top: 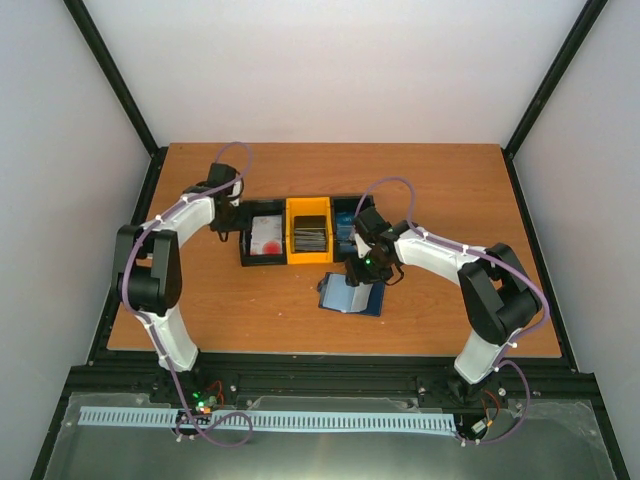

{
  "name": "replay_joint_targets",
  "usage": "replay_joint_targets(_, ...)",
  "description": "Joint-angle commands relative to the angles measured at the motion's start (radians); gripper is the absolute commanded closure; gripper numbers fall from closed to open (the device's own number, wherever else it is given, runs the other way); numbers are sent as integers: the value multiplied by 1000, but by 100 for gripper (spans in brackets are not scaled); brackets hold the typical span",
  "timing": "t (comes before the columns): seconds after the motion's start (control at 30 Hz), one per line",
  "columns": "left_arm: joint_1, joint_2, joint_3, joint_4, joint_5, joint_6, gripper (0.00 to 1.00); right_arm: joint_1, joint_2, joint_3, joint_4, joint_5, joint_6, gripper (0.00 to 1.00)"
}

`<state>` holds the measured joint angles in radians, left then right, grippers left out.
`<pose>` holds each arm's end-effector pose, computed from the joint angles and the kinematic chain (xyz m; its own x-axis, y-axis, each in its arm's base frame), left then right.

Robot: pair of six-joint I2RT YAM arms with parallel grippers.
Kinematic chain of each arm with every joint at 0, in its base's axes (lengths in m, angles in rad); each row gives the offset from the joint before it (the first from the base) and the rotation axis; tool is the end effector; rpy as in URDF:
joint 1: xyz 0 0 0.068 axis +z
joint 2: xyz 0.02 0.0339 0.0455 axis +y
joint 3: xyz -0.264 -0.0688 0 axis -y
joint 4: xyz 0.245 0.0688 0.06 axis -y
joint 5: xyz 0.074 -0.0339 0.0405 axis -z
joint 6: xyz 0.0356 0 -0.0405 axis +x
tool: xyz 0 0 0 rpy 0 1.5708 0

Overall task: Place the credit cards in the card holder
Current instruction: Adjust the storage box at the center of the board.

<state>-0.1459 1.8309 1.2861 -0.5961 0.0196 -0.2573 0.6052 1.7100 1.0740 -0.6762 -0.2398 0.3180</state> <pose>0.3701 -0.0551 0.1933 -0.9088 -0.1236 -0.3985 -0.0805 0.9891 -0.1233 0.2560 0.1874 0.1727 -0.9436 -0.2835 -0.1711 -0.3238 0.8980 0.2981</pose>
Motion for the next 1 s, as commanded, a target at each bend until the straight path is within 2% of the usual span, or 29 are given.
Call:
replay_joint_targets(0.0, 66, -66, -20, -27, -49, -129, 62, -4, -12, -1, 9, 3, -10, 46)
replay_joint_targets(0.37, 88, -239, -261, -101, -65, -342, 69, -3, -14, -1, 8, -8, 0, 46)
replay_joint_targets(0.5, 88, -308, -365, -107, 4, -389, 74, -3, -15, -5, 3, 4, 14, 47)
replay_joint_targets(0.67, 88, -403, -474, -72, 143, -394, 85, 9, -25, -20, 6, -4, 30, 48)
replay_joint_targets(0.87, 86, -494, -552, -61, 199, -465, 89, 28, -45, -39, 7, -6, 53, 48)
replay_joint_targets(0.97, 85, -526, -585, -45, 198, -560, 92, 34, -57, -49, 10, -4, 66, 48)
